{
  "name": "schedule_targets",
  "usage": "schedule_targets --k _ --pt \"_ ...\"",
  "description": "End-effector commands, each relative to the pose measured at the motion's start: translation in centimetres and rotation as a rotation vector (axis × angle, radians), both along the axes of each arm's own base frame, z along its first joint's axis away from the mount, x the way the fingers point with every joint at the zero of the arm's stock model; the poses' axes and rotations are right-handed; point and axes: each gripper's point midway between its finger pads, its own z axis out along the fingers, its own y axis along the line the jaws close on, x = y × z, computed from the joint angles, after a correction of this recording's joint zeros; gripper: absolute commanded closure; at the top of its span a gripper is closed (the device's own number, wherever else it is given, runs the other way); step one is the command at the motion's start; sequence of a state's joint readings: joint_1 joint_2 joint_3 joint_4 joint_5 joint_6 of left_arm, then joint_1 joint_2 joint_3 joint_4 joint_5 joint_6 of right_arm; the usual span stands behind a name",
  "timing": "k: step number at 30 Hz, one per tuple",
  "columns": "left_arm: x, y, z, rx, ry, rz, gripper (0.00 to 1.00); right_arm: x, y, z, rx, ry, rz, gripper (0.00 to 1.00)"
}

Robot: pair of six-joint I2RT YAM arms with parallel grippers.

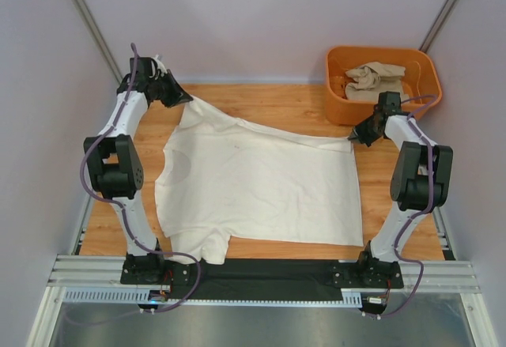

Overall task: Fold and stack the t-shirts
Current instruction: Fold the tshirt

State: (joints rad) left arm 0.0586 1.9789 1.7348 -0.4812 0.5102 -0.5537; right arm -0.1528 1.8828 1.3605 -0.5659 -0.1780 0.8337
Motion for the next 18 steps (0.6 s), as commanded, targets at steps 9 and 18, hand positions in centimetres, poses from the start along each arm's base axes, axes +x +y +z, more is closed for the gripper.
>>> schedule_targets --k 9,18 --pt "-5.2 0.6 -0.4 -0.005 0.145 -0.03 1.0 0.2 -0.1 1.3 -0.024 -0.016 0.033 1.0" --pt "-13.5 1.0 -1.7 -0.053 0.257 -0.04 1.0 -2.0 0.3 1.6 -0.06 0.003 0.093 1.0"
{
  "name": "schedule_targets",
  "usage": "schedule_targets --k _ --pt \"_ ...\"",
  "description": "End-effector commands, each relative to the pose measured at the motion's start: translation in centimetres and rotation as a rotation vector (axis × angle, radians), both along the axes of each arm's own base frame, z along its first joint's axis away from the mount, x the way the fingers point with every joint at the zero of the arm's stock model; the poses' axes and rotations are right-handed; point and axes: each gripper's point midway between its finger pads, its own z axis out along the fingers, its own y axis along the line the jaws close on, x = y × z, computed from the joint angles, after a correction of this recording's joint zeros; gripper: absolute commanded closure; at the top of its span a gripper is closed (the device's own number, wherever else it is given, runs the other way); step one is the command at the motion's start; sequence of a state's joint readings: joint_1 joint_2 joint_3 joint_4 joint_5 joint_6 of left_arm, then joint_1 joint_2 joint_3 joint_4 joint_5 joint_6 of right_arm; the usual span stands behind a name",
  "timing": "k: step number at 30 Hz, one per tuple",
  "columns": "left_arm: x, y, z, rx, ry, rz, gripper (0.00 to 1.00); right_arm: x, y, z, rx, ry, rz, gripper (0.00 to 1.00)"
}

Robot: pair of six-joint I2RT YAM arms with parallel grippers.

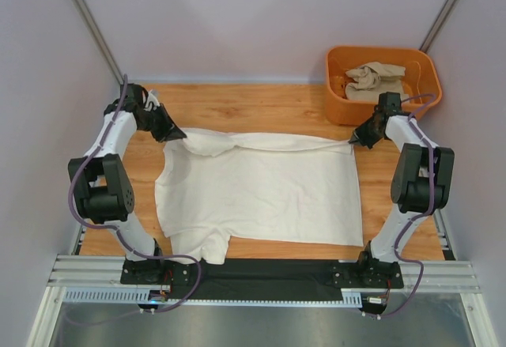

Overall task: Fold and stack the t-shirts
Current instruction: Fold the tshirt

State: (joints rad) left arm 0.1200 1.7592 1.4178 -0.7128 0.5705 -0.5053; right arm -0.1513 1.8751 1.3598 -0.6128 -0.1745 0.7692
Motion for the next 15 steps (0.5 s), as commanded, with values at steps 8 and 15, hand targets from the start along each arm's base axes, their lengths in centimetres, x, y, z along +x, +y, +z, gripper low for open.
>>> schedule_targets --k 8,15 --pt "-4.9 -0.7 0.6 -0.06 0.046 -0.037 1.0 -2.5 0.4 1.6 -0.047 -0.011 0.051 1.0" --pt "-6.2 0.9 -1.0 0.006 0.115 -0.013 1.0 -3.4 -0.1 1.3 -0.091 0.019 0.072 1.0"
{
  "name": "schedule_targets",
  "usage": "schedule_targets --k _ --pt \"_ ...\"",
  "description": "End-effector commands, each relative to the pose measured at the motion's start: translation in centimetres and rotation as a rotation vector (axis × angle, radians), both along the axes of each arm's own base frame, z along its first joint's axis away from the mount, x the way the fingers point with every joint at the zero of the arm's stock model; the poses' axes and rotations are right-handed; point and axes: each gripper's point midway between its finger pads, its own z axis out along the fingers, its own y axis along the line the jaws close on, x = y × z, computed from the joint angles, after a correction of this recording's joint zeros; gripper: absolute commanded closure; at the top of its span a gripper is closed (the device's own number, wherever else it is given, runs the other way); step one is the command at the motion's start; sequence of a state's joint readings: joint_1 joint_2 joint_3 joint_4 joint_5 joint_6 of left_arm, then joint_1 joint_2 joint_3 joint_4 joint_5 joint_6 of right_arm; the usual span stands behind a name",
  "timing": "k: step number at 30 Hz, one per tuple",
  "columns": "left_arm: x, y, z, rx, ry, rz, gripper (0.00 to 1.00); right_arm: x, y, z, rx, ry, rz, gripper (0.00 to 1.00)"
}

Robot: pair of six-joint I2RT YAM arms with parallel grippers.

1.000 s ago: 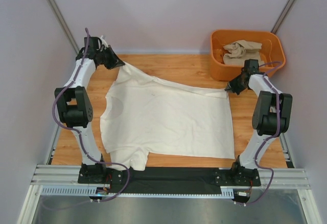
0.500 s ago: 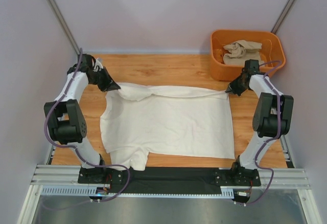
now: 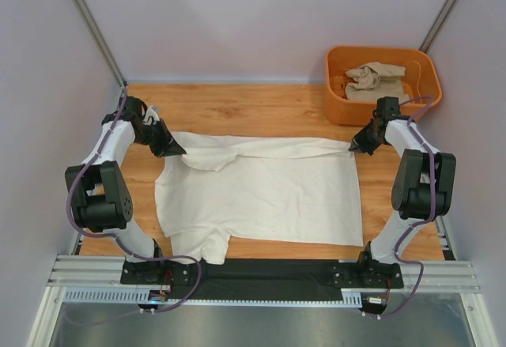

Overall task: Fold and stack the t-shirts
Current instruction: Fold the tshirt

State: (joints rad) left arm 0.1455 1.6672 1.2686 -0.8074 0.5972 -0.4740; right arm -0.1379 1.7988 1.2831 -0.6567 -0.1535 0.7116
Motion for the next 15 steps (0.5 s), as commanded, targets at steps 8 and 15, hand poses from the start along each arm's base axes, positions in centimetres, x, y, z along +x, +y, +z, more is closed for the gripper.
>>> schedule_targets --k 8,15 --pt "-0.5 2.4 -0.9 0.066 0.027 0.006 1.0 -0.7 -1.5 0.7 -0.11 0.002 0.044 1.0" --pt "-1.0 2.5 -1.7 0.063 0.054 -0.01 1.0 -2.4 -1.3 -1.6 -0.107 0.06 0.048 1.0"
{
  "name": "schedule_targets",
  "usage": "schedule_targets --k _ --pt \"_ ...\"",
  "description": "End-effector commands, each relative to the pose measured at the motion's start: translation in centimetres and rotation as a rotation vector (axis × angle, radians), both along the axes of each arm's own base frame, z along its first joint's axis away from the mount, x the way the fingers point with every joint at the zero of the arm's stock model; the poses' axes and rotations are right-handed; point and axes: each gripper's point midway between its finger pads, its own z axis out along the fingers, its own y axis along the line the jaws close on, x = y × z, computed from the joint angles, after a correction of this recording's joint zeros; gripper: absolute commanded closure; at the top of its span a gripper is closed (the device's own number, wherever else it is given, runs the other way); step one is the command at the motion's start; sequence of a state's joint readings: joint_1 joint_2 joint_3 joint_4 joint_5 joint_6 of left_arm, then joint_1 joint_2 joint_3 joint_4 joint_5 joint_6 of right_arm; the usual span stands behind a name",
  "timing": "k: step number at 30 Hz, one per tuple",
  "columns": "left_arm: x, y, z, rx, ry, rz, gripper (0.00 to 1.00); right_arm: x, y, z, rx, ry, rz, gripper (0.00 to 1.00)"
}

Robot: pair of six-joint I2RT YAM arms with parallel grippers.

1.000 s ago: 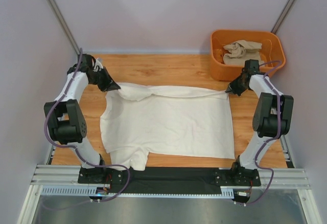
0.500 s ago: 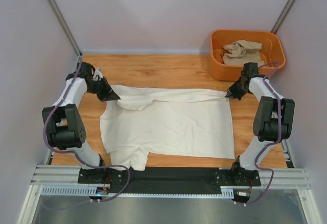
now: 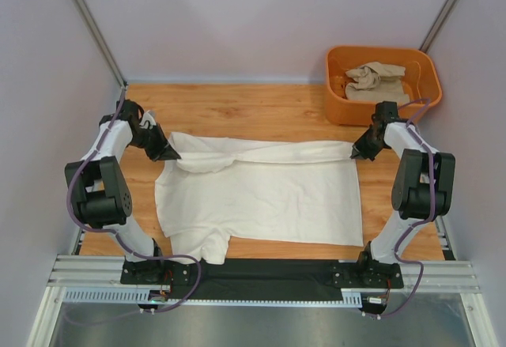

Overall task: Fold and stack the t-shirts
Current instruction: Fold the tshirt

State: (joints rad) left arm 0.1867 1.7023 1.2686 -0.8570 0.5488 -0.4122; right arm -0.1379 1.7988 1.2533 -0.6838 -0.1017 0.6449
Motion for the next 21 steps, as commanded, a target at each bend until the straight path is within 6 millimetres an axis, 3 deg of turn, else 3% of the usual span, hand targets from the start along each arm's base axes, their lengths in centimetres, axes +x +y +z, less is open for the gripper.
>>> schedule_targets --k 1,9,13,15,18,21 --pt "-0.1 0.3 0.2 0.008 -0.009 -0.02 1.0 -0.8 -0.6 -0.3 -0.046 0.009 0.008 1.0" --pt "-0.8 0.2 -1.1 -0.002 0.021 -0.039 1.0 -1.4 0.4 -0.5 -0.013 0.015 0.041 0.98" --pt "-0.6 -0.2 -1.4 -0.025 0.013 -0.043 1.0 0.5 0.6 2.0 -0.015 -0.123 0.086 0.77" --pt "-0.6 -0.4 -1.4 -0.037 0.013 -0.044 1.0 2.4 0.2 3.4 -0.042 -0.205 0.108 0.65" --pt "-0.8 -0.5 -1.6 -0.047 0.015 -0.047 1.0 3.4 -0.1 3.3 -0.042 -0.18 0.12 0.64" --pt "-0.9 -0.6 -1.4 -0.053 0.009 -0.049 1.0 2.1 0.7 2.2 0.01 -0.135 0.092 0.63"
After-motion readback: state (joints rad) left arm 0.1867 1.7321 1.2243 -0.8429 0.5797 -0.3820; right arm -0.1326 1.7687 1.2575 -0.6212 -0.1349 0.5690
